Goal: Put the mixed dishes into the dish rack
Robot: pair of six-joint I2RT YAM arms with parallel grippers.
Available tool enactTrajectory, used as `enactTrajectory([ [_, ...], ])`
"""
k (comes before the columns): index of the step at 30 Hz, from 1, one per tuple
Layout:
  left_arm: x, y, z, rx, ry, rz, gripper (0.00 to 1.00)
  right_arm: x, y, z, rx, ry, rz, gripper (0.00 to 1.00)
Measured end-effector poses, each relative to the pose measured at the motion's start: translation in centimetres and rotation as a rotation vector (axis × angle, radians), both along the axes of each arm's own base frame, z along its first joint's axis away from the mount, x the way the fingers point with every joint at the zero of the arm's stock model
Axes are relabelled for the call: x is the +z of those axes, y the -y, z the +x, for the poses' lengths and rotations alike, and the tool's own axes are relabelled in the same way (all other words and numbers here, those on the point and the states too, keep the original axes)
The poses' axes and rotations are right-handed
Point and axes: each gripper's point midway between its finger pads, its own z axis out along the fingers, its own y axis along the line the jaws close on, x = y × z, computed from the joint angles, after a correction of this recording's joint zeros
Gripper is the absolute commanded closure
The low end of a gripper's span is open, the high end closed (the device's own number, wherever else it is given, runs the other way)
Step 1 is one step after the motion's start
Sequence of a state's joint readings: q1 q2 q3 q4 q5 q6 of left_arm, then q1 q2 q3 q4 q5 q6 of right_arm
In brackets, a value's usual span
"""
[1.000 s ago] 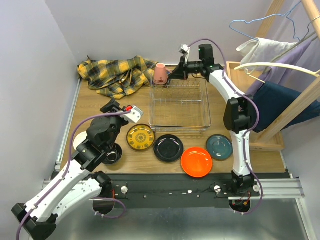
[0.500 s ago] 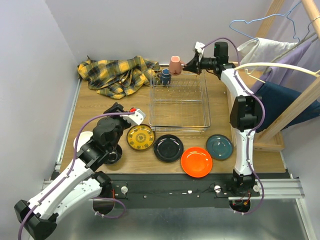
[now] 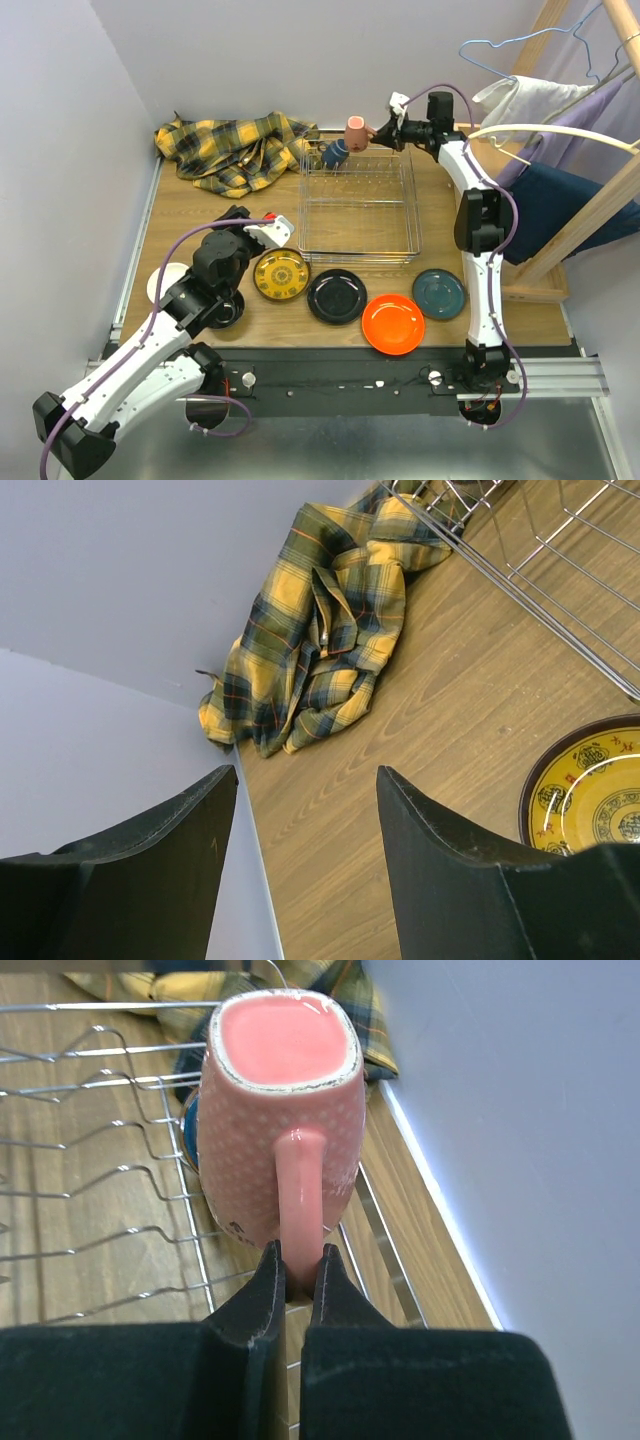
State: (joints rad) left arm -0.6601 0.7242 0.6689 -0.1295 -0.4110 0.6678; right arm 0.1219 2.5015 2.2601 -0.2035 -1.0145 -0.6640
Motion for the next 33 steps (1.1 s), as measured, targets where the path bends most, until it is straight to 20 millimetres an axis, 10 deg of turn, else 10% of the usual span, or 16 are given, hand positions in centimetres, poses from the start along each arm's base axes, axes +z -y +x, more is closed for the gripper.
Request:
enactTrajectory([
  [17,-1.6,0.4,0.5,0.003,-0.024,0.006,0.32,-0.4,0.7,0.6,-0.014,0.013,0.002,1.0],
  [33,-2.6,-0.2,0.1,0.018,-0.029,-0.005,0.31,1.2,-7.2,-1.4,0.084,0.085,-0.017,0.99],
])
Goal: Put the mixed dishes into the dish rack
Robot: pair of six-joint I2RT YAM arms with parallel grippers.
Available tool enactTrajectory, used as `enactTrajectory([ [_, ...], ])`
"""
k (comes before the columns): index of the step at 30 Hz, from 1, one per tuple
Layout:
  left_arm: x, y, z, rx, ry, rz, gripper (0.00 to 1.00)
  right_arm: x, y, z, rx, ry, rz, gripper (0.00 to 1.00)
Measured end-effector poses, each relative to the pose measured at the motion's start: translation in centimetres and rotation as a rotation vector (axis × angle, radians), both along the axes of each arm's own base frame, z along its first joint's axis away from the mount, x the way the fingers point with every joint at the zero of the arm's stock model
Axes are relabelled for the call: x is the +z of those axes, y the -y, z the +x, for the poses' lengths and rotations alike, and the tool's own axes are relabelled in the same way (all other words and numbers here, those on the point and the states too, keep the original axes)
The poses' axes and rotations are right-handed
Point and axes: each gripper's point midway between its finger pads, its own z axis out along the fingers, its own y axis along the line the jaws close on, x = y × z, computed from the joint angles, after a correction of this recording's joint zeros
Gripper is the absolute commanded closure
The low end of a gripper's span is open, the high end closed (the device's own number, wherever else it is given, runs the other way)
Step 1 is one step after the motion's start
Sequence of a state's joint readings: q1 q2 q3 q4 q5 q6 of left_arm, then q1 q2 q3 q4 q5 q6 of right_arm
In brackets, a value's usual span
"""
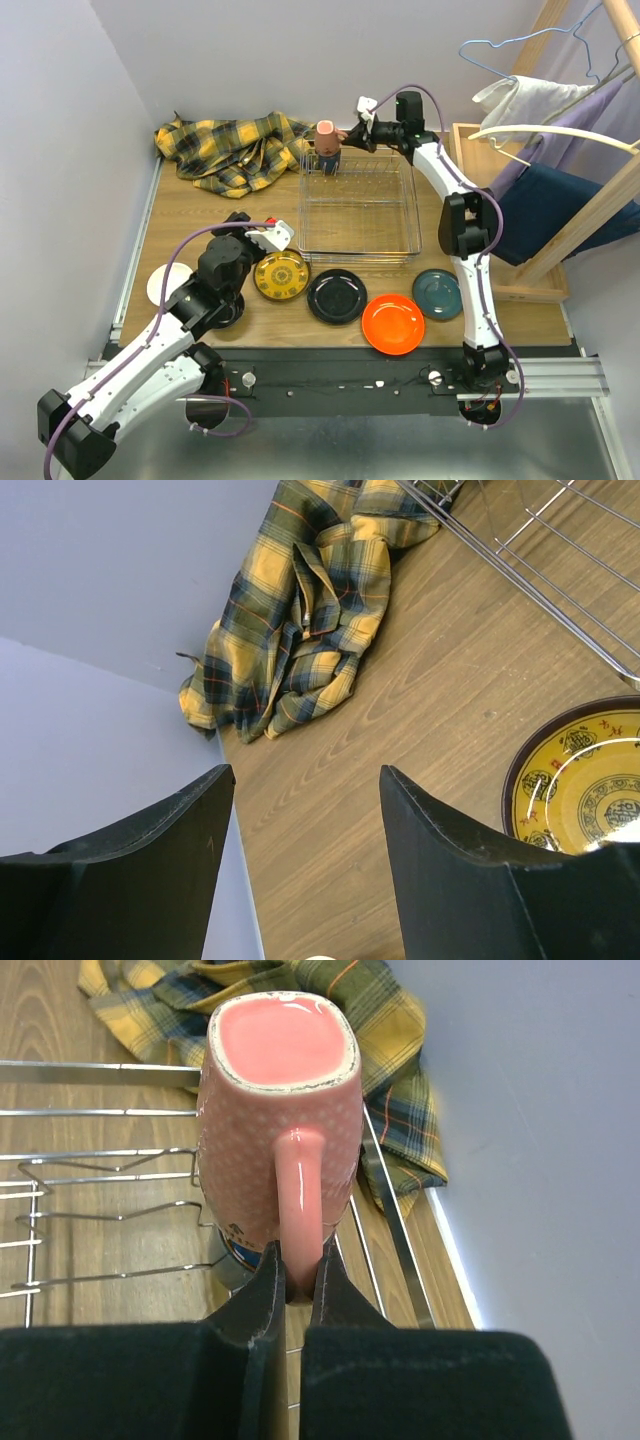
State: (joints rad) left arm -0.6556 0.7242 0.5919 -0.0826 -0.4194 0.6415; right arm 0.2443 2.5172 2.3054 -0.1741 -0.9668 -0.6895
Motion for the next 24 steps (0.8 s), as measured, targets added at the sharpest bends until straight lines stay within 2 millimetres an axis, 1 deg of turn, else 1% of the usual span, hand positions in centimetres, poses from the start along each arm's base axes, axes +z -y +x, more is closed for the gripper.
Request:
enactTrajectory([
  [3,0.0,0.0,0.0,0.001,0.008,-0.007,0.31,0.2,0.1,0.2,-0.013,-0.012,0.02,0.99],
  [6,-0.3,0.1,0.1,0.001,0.012,-0.011,0.31,0.6,1.2,0.7,-0.04,-0.024,0.039,1.0],
  [8,-0.4,0.1,0.1,0.001,0.016,-0.015,0.31,1.2,2.5,1.2,-0.066,-0.027,0.052,0.99],
  [13,-0.4,0.3,0.3,0.002,0.023,-0.025,0.31,3.6,5.8,2.2,-0.116,0.019,0.061,1.0],
  [15,-0.4,0.3,0.3,0.002,0.025,-0.031,0.31,4.0,6.9,2.5,-0.13,0.039,0.054,0.99],
  [18,-0.5,0.3,0.3,0.003,0.023,-0.034,0.31,3.5,7.9,2.7,-0.134,0.059,0.025,0.99],
  [24,-0.5,0.3,0.3,0.004,0.022,-0.037,0.31,1.0,8.1,2.1,-0.108,0.061,-0.036,0.99],
])
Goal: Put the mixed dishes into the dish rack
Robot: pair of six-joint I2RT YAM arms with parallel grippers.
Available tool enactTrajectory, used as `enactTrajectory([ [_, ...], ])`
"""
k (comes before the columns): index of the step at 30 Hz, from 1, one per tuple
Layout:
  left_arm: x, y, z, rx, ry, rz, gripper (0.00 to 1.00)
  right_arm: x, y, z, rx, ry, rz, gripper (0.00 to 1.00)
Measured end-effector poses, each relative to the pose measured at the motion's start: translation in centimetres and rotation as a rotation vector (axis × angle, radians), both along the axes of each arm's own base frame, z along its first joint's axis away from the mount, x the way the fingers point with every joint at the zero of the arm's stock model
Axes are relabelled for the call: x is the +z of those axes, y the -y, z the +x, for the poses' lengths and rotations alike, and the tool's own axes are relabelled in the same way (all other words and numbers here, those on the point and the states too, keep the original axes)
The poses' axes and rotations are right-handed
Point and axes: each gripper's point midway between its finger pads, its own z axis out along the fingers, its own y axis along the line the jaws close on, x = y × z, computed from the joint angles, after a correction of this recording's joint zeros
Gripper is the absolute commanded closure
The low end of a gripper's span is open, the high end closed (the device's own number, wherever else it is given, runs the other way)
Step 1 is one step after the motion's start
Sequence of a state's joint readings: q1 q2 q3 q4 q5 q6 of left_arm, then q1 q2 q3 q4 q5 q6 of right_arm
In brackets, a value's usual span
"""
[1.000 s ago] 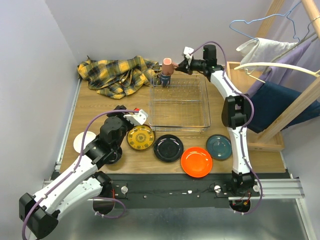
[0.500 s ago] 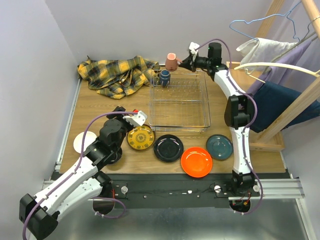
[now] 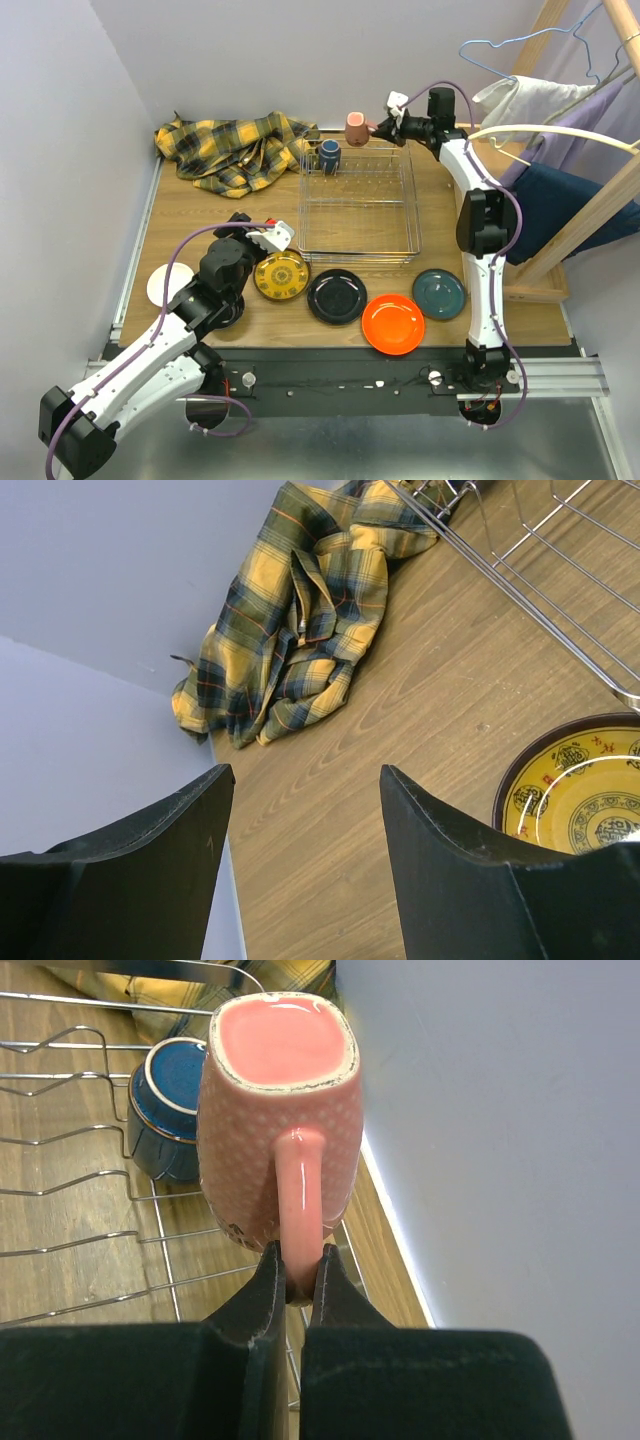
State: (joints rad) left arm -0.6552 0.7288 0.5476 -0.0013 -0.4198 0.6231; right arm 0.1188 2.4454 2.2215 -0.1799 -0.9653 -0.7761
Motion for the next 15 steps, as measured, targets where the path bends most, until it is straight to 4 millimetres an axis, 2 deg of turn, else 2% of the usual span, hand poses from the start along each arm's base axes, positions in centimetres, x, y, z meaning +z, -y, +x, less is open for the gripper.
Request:
enactTrajectory([
  [10,-0.6,0.2,0.2,0.001,-0.019,0.014,0.31,-0.6,-0.2,-0.2,0.025,0.033,-0.038,1.0],
  [15,-0.8,0.2,0.3,0.001,-0.024,0.018,0.31,-2.0,-0.1,-0.2,0.035,0.027,-0.059,0.99],
])
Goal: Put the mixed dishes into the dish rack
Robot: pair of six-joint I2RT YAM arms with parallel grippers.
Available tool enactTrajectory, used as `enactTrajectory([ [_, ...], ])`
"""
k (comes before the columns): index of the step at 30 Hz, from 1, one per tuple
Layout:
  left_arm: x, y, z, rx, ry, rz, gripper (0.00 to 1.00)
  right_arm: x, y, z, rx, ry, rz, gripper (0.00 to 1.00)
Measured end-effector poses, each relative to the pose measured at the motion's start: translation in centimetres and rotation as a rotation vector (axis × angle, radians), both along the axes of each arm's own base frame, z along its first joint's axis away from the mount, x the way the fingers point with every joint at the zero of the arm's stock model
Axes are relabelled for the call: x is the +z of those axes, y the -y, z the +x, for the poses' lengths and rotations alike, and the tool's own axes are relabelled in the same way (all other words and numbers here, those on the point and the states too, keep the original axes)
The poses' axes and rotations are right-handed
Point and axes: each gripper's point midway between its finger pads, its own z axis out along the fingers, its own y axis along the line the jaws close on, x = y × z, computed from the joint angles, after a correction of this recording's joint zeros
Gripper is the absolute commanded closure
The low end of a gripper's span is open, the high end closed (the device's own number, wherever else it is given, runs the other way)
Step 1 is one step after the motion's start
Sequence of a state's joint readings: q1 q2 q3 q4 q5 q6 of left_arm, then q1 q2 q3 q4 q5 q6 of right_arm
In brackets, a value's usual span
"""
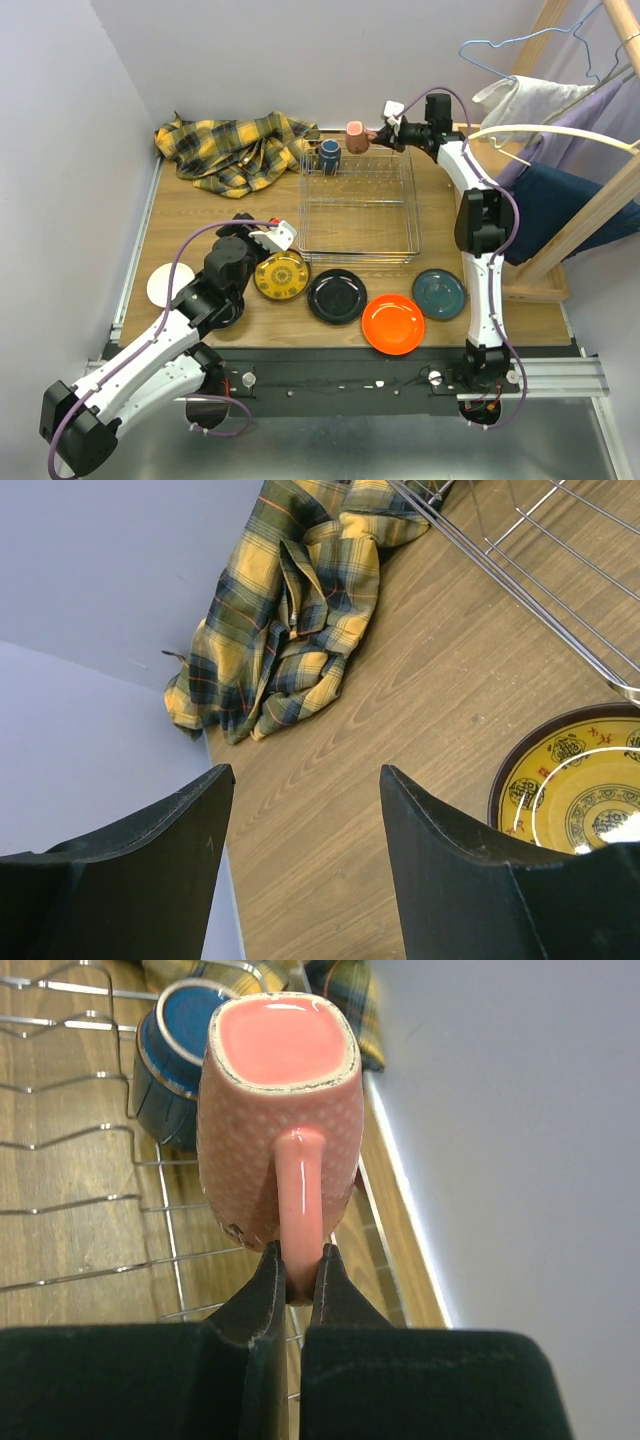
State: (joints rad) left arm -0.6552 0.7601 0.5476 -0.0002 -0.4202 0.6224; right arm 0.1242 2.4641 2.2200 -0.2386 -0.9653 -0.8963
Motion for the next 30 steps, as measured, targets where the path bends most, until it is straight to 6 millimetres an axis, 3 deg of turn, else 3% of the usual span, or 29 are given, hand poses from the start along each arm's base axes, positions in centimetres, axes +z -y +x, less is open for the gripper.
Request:
enactTrajectory([
  [9,-0.5,0.1,0.2,0.001,-0.016,0.011,0.3,-5.2,-0.1,-0.7,0.015,-0.142,0.0,1.0],
  [14,-0.9,0.2,0.3,0.001,-0.026,0.017,0.3,-6.5,-0.2,-0.6,0.009,-0.187,0.005,0.98],
  [16,-1.0,0.3,0.3,0.002,-0.028,0.017,0.28,-6.6,-0.2,-0.5,0.009,-0.188,0.004,0.84],
  [17,-1.0,0.3,0.4,0.002,-0.028,0.016,0.28,-6.6,-0.2,-0.5,0.004,-0.19,0.003,0.68],
  [20,-1.0,0.3,0.4,0.002,-0.03,0.012,0.27,-6.6,0.0,-0.3,-0.012,-0.19,-0.001,0.49],
  [26,-1.1,0.3,0.3,0.003,-0.031,0.006,0.23,-6.9,0.8,0.5,-0.07,-0.177,-0.023,0.34],
  [30,-1.2,0.3,0.3,0.004,-0.029,-0.002,0.17,-6.5,1.3,0.3,-0.089,-0.176,-0.044,0.32],
])
